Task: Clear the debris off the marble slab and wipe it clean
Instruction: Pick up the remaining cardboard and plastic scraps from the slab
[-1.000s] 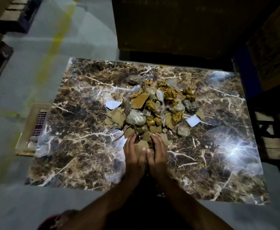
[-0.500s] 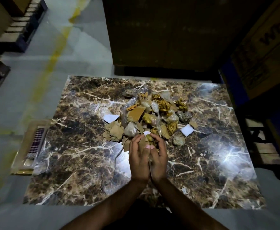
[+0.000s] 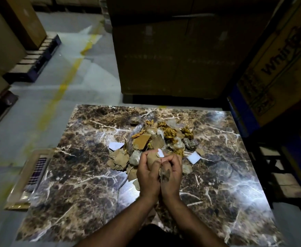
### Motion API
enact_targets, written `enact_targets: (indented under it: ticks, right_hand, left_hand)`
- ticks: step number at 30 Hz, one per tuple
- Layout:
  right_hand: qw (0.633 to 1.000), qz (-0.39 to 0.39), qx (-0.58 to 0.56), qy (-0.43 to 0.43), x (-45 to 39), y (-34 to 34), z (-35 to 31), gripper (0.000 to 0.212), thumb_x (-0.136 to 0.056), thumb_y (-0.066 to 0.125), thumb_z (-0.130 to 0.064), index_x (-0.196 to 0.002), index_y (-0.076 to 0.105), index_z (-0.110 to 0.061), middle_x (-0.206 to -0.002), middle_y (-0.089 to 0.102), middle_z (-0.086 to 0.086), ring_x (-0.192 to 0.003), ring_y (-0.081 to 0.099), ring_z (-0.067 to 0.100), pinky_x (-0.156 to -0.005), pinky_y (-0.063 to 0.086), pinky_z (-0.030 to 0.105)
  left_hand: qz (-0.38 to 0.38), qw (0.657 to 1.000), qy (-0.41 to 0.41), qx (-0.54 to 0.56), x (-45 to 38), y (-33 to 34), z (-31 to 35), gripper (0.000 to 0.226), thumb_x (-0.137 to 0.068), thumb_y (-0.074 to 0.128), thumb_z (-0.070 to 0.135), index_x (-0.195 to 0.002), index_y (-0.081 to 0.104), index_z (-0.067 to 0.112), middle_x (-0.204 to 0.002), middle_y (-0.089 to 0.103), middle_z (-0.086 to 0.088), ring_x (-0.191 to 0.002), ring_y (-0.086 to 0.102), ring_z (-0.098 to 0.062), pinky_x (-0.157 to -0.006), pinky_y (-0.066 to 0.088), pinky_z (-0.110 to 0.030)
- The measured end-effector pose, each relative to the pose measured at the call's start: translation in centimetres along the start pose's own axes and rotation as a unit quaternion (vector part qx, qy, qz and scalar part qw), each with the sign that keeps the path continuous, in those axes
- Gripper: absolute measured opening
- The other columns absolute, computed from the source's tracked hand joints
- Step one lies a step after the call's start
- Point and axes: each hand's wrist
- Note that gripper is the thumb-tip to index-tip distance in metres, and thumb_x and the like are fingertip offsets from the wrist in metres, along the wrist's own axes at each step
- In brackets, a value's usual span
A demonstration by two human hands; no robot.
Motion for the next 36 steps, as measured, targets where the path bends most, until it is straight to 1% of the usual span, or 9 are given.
enact_targets:
  ticks: [3,5,10,16,23,25,29,33,36]
  right_hand:
    - [0.999,-0.020,-0.006,-0.032,-0.8,-0.3,-1.4,0.018,-0.090,0.055,-0.031,-0.089,0.059,-0.013,-0.135,0.052,0.001,-0.120,0.050,-0.008,-0.094,0.041,0.011]
    - [0.996,-0.072,-0.015,-0.050,-1.2,-0.3,-2.0,0.015,-0.093,0.052,-0.033,-0.100,0.056,-0.019,-0.145,0.052,-0.005,-0.134,0.048,0.003,-0.103,0.042,0.019]
    - [0.975,-0.215,-0.052,-0.025,-0.3,0.5,-2.6,0.044,-0.097,0.050,-0.038,-0.141,0.048,-0.030,-0.140,0.057,-0.015,-0.130,0.055,0.010,-0.102,0.049,0.027]
    - [0.928,-0.370,-0.015,-0.041,5.3,6.0,-2.6,0.039,-0.098,0.045,-0.039,-0.122,0.066,-0.018,-0.127,0.065,0.001,-0.124,0.059,0.021,-0.105,0.047,0.047]
    - [0.849,-0.524,-0.063,-0.031,17.0,12.2,-5.3,0.025,-0.090,0.051,-0.036,-0.097,0.067,-0.017,-0.099,0.064,0.014,-0.093,0.063,0.028,-0.086,0.050,0.050]
    - [0.824,-0.562,-0.066,-0.027,22.6,13.9,-5.5,0.024,-0.089,0.052,-0.036,-0.094,0.066,-0.018,-0.096,0.064,0.016,-0.089,0.062,0.028,-0.083,0.050,0.053]
    - [0.789,-0.612,-0.050,-0.007,32.2,15.5,-4.7,0.012,-0.086,0.056,-0.041,-0.089,0.065,-0.034,-0.092,0.063,0.019,-0.085,0.062,0.028,-0.081,0.051,0.057]
    - [0.758,-0.651,-0.030,0.034,43.6,16.4,-4.1,0.016,-0.082,0.056,-0.043,-0.087,0.063,-0.030,-0.086,0.062,0.004,-0.082,0.059,0.021,-0.077,0.048,0.043]
    - [0.733,-0.678,-0.008,0.063,49.3,17.9,-2.3,0.022,-0.083,0.057,-0.041,-0.092,0.062,-0.021,-0.087,0.065,0.001,-0.083,0.062,0.023,-0.076,0.050,0.042]
  left_hand:
    - [0.002,0.999,0.034,0.008,-0.2,0.8,1.1,0.035,-0.074,0.055,0.042,-0.095,0.057,0.013,-0.080,0.062,-0.005,-0.069,0.055,-0.018,-0.059,0.045,-0.038]
    - [0.013,0.998,0.052,0.012,-0.2,1.0,1.8,0.034,-0.075,0.055,0.042,-0.093,0.055,0.012,-0.077,0.059,-0.006,-0.067,0.052,-0.019,-0.057,0.044,-0.039]
    - [0.113,0.989,0.095,0.005,1.5,-0.8,3.2,0.043,-0.074,0.055,0.039,-0.106,0.060,0.012,-0.088,0.068,0.004,-0.078,0.064,-0.022,-0.067,0.054,-0.039]
    - [0.247,0.960,0.128,-0.018,4.7,-8.2,4.8,0.067,-0.078,0.049,0.042,-0.143,0.043,0.024,-0.133,0.052,0.024,-0.117,0.054,0.011,-0.091,0.043,-0.010]
    - [0.465,0.871,0.158,-0.011,11.8,-18.9,5.6,0.042,-0.091,0.052,0.042,-0.127,0.055,0.022,-0.130,0.058,-0.006,-0.123,0.058,-0.024,-0.106,0.045,-0.046]
    - [0.499,0.852,0.152,0.037,15.5,-23.3,5.2,0.047,-0.087,0.058,0.043,-0.124,0.058,0.015,-0.123,0.065,-0.007,-0.114,0.064,-0.024,-0.100,0.050,-0.044]
    - [0.568,0.808,0.140,0.071,22.3,-29.7,4.5,0.019,-0.082,0.062,0.041,-0.093,0.059,0.027,-0.088,0.065,0.004,-0.084,0.062,-0.020,-0.078,0.051,-0.046]
    - [0.632,0.763,0.105,0.083,30.0,-37.5,3.3,0.018,-0.079,0.060,0.035,-0.085,0.054,0.019,-0.073,0.062,0.008,-0.067,0.059,-0.005,-0.062,0.048,-0.020]
    - [0.660,0.746,0.056,0.072,33.0,-41.9,1.9,0.011,-0.091,0.064,0.008,-0.087,0.055,0.005,-0.071,0.059,0.005,-0.061,0.057,0.003,-0.058,0.043,-0.010]
Point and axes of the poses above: each hand's wrist, its own x-axis away from the middle knuckle, its own y-axis out of the palm, z = x × y
